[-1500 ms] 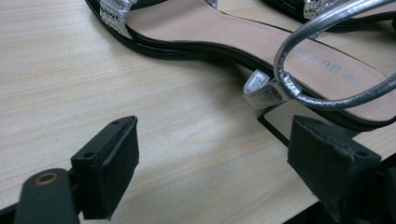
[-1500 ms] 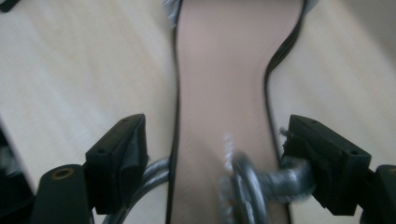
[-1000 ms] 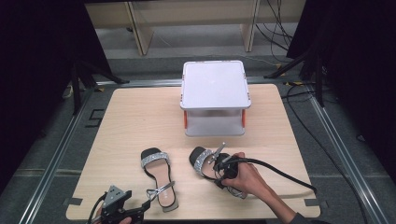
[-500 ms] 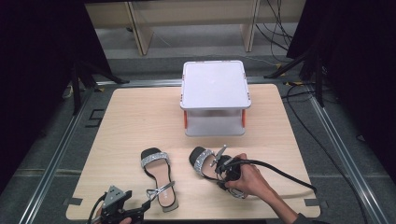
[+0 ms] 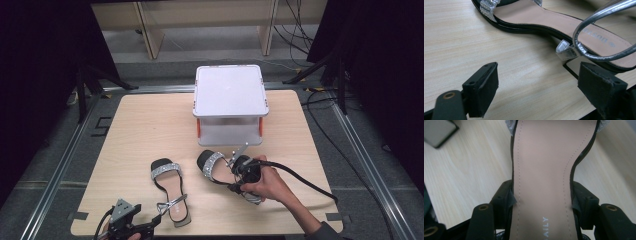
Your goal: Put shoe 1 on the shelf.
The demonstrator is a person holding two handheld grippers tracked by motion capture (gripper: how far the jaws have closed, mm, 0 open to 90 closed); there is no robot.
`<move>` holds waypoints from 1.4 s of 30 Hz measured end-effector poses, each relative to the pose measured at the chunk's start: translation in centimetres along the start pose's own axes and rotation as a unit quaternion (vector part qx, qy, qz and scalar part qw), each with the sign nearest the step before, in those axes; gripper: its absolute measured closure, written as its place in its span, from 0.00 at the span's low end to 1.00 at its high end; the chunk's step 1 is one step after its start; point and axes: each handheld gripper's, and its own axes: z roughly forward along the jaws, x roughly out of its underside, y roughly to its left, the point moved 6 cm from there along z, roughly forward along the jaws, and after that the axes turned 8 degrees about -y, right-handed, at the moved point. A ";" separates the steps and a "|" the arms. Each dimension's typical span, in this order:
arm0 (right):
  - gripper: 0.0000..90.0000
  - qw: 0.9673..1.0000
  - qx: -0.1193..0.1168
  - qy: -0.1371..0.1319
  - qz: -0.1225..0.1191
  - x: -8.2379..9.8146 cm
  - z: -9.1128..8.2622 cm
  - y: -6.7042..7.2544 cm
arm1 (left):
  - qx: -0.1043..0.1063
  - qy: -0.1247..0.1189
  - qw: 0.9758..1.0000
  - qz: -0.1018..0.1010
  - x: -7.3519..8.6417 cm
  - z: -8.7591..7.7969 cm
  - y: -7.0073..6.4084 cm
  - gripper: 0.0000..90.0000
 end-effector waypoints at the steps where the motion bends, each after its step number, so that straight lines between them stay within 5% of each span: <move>1: 0.47 1.000 0.003 -0.001 0.000 -0.5 0.0 -0.1 | -0.002 0.004 1.000 0.002 0.0 -0.1 0.0 0.18; 2: 0.47 1.000 -0.002 0.002 0.008 -1.0 0.0 0.0 | -0.008 0.002 1.000 -0.018 0.1 -0.1 -0.1 0.18; 7: 0.47 1.000 -0.009 0.001 -0.001 -4.1 -0.4 0.0 | -0.008 0.008 1.000 -0.021 0.2 -0.2 -0.3 0.18; 10: 0.47 1.000 -0.020 -0.009 -0.001 -6.2 -0.9 0.2 | -0.008 0.007 1.000 -0.020 0.2 -0.2 -0.3 0.18; 11: 0.47 1.000 -0.023 -0.015 -0.004 -7.0 -1.1 0.2 | 0.002 0.003 1.000 0.003 0.0 -0.1 0.0 0.18; 12: 0.47 0.999 -0.026 -0.020 0.000 -7.8 -1.3 0.3 | 0.002 0.003 1.000 0.003 0.0 -0.1 0.0 0.18; 13: 0.47 0.999 -0.031 -0.027 -0.002 -8.6 -1.5 0.4 | -0.006 0.004 1.000 -0.018 0.1 -0.2 -0.2 0.18; 15: 0.47 0.998 -0.040 -0.041 -0.001 -10.1 -2.1 0.5 | 0.004 -0.002 1.000 0.003 -0.1 0.0 -0.1 0.18; 16: 0.47 0.998 -0.044 -0.051 -0.003 -10.8 -2.4 0.6 | -0.005 0.008 1.000 -0.009 0.1 -0.2 -0.2 0.18; 18: 0.47 0.997 -0.051 -0.060 0.000 -12.2 -3.1 0.7 | 0.009 0.001 1.000 0.016 -0.1 0.0 0.0 0.18; 22: 0.47 0.996 -0.051 -0.075 0.011 -14.7 -4.4 0.5 | -0.006 0.005 1.000 -0.018 0.1 -0.2 -0.4 0.19; 23: 0.47 0.995 -0.048 -0.081 0.011 -15.3 -4.7 0.3 | 0.005 0.001 1.000 0.010 -0.1 -0.2 -0.2 0.19; 24: 0.47 0.995 -0.045 -0.083 0.013 -15.9 -5.0 0.0 | 0.005 -0.004 1.000 -0.003 -0.1 -0.1 -0.2 0.19; 25: 0.47 0.995 -0.041 -0.085 0.017 -16.4 -5.3 -0.3 | -0.005 0.005 1.000 -0.020 0.1 -0.3 -0.3 0.19; 28: 0.47 0.995 -0.025 -0.097 0.025 -17.9 -6.3 -1.6 | 0.009 0.000 1.000 0.007 -0.1 -0.2 -0.2 0.19; 29: 0.47 0.995 -0.017 -0.098 0.030 -18.3 -6.6 -2.1 | 0.004 -0.001 1.000 -0.010 0.0 -0.1 -0.3 0.19; 34: 0.47 0.991 0.019 -0.117 0.068 -20.4 -8.2 -5.2 | 0.005 0.003 1.000 0.002 -0.1 -0.2 -0.3 0.19; 42: 0.47 0.975 0.083 -0.110 0.172 -21.5 -8.2 -11.5 | 0.007 -0.001 1.000 0.007 -0.2 -0.2 -0.2 0.19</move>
